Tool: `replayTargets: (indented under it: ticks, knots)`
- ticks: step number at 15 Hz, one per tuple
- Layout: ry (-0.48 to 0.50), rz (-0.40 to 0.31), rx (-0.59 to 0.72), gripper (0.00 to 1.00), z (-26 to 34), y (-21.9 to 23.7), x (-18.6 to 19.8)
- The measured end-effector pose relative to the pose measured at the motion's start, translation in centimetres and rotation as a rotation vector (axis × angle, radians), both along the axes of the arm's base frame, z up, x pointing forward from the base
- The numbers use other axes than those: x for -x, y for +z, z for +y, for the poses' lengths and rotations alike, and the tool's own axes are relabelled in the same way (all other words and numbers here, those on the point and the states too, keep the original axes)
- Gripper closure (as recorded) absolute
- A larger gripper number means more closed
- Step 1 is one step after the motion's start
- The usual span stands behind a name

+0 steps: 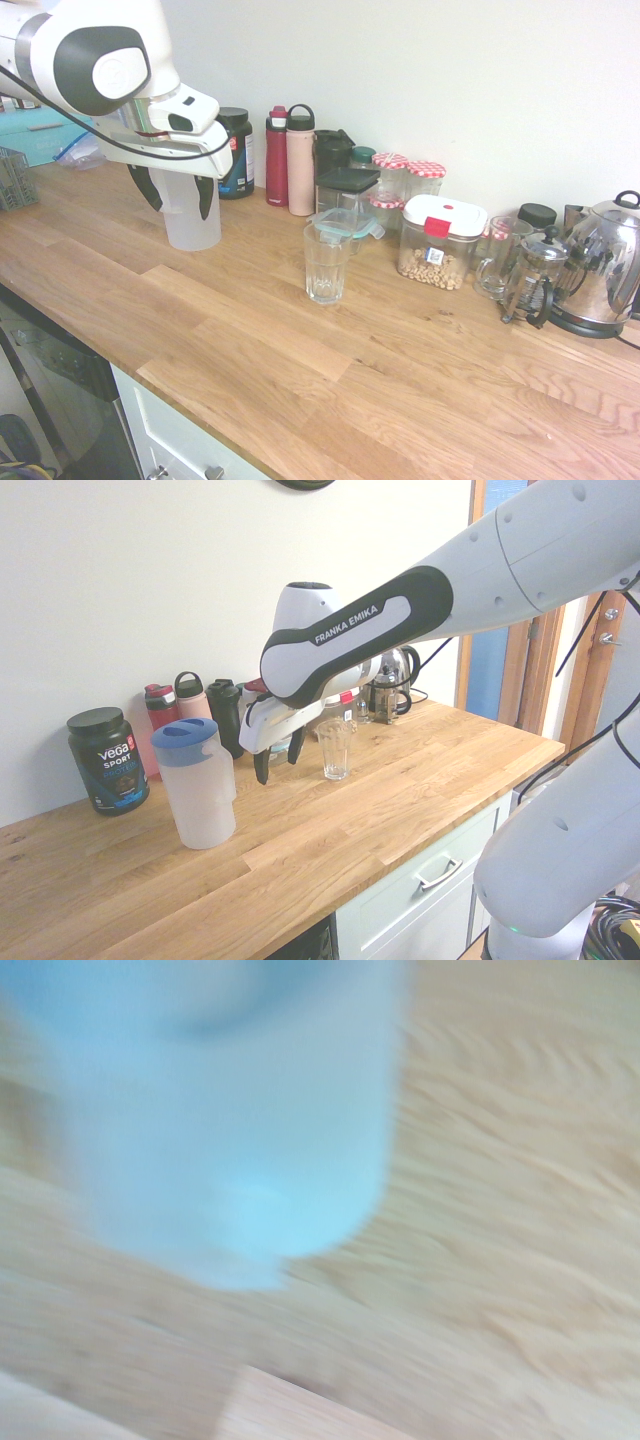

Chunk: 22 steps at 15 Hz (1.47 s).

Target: Pour me some water

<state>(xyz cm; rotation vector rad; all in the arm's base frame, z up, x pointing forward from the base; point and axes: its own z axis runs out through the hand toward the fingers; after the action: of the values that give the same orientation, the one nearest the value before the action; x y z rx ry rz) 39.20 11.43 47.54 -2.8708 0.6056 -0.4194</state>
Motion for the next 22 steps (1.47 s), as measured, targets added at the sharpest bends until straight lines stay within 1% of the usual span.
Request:
replayTargets:
  ticks: [2, 4, 6, 9, 10, 14, 17, 22]
  knots:
    - [0.072, -0.023, -0.011, 0.0, 2.1, 1.1, 0.2]
    - [0.119, -0.053, -0.005, 0.0, 4.0, 2.4, 0.3]
    - [0.141, -0.075, 0.002, 0.0, 5.2, 2.7, -0.1]
    - [0.152, -0.09, 0.008, 0.0, 6.5, 1.8, -2.0]
    - [0.154, -0.091, 0.009, 1.0, 6.9, 1.6, -2.7]
    - [0.145, -0.11, 0.031, 1.0, 7.3, 1.1, -4.4]
    - [0.131, -0.129, 0.045, 1.0, 7.9, 1.2, -4.3]
    - [0.1, -0.134, 0.055, 1.0, 8.0, 1.2, -4.3]
